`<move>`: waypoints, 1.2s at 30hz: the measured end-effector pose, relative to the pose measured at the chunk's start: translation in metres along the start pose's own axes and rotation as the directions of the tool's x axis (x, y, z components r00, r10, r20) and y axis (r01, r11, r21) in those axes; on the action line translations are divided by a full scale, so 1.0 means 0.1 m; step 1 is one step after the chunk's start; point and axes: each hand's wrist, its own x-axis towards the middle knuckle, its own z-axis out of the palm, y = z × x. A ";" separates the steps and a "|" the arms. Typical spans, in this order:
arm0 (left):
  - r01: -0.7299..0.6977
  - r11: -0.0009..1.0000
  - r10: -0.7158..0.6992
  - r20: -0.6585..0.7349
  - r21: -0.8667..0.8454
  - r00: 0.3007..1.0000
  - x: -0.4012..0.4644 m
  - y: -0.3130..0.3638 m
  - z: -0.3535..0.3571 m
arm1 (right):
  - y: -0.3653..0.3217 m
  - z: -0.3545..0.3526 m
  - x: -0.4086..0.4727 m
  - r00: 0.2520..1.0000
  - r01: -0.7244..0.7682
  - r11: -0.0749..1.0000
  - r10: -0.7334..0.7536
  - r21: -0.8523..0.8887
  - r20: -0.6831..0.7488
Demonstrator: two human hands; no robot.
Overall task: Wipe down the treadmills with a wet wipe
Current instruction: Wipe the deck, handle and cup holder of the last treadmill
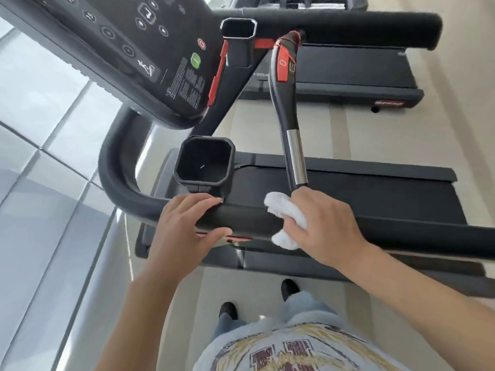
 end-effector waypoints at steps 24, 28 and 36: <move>-0.343 0.939 0.335 0.273 -0.022 0.902 0.41 1.48 0.88 | 1.87 -0.86 -1.48 0.747 -0.500 0.849 0.323 -0.171 -0.582; -0.328 0.944 0.304 0.276 0.044 0.912 0.42 1.85 1.09 | 2.11 -0.92 -1.68 0.601 -0.633 0.774 0.485 -0.007 -0.635; -0.309 0.948 0.276 0.283 0.079 0.919 0.37 1.90 1.11 | 0.89 -0.34 -0.80 0.895 -0.272 0.961 0.231 -0.058 -0.381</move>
